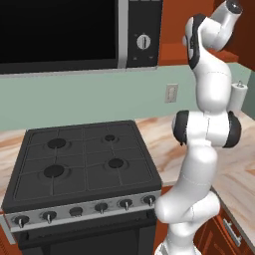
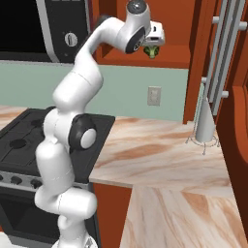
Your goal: Pick the broccoli from the counter and place it in the cabinet. Then close the cabinet.
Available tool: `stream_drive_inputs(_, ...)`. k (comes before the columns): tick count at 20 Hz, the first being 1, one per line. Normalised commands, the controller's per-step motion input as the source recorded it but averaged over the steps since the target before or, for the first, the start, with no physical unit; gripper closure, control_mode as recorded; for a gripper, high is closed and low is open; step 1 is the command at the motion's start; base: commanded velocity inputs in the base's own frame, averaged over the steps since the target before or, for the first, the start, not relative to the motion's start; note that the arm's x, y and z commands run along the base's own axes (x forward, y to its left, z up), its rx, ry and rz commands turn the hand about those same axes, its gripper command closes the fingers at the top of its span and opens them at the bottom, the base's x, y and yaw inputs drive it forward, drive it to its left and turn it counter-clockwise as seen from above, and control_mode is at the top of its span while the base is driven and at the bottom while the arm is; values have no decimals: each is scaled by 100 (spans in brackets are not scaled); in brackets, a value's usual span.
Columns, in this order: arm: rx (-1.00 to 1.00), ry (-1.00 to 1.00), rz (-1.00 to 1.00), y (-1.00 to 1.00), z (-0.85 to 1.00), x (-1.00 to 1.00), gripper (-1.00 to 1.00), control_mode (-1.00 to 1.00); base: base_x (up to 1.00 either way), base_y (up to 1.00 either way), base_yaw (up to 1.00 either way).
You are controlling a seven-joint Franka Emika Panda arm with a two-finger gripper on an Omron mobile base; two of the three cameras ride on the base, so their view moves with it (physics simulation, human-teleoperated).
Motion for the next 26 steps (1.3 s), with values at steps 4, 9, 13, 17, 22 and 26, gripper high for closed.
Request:
stream_drive_inputs(4, -15, 15, 0, 82, 1, -74, -100, -100, 0, 0, 0)
stream_drive_inputs(9, -5, 2, 0, 16, -9, -100, -100, -100, 0, 0, 0)
stream_drive_inputs(13, 0, -22, 0, -4, -39, -100, -100, -100, 0, 0, 0)
stream_drive_inputs(17, 3, -28, 0, -5, -44, -100, -100, -100, 0, 0, 0)
stream_drive_inputs(22, 10, -27, -11, 0, -37, -100, -100, -100, 0, 0, 0)
stream_drive_inputs(26, 13, -5, -18, 0, -22, -100, -100, -100, 0, 0, 0)
